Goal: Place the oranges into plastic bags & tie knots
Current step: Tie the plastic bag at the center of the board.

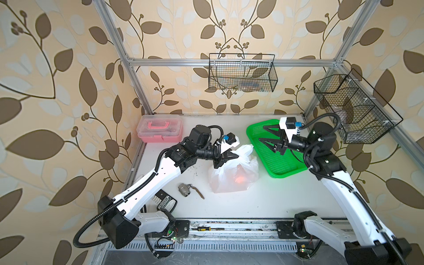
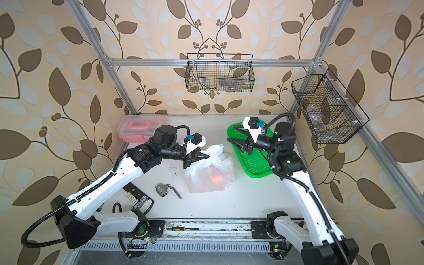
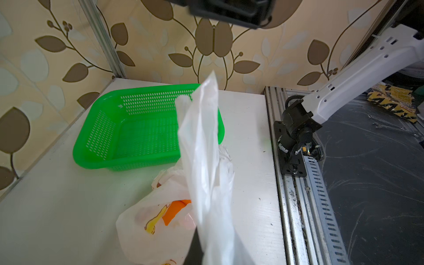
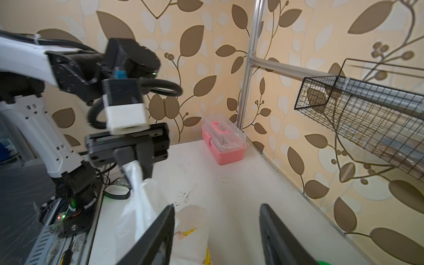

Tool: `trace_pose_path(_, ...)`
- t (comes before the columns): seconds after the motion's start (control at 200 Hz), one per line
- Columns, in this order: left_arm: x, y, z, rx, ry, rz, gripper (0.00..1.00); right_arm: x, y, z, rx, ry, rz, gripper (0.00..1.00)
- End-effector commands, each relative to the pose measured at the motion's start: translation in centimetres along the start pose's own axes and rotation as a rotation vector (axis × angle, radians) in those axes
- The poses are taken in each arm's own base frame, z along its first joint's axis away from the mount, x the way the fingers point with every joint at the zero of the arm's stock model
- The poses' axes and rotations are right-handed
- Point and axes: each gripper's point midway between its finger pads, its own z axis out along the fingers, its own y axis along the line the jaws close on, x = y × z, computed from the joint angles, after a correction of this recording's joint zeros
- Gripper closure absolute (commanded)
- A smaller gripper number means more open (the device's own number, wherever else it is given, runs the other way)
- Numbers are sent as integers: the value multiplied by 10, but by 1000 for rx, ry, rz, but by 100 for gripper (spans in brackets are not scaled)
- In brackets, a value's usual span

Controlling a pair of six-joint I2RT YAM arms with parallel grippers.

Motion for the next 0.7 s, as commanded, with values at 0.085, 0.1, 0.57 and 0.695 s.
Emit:
trace_pose_path(0.085, -18, -4, -10, -14, -56, 95, 100, 3, 1, 42, -132, 64, 39, 34)
trace_pose_path(0.1, -19, -4, -10, -17, -57, 99, 100, 3, 5, 44, -152, 67, 40, 33)
trace_pose_path(0.57, -26, -1, -16, -84, -97, 257, 100, 42, 85, 36, -410, 191, 22, 28)
trace_pose_path(0.695, -27, -4, -16, -70, -110, 316, 100, 59, 93, 38, -420, 242, 45, 31)
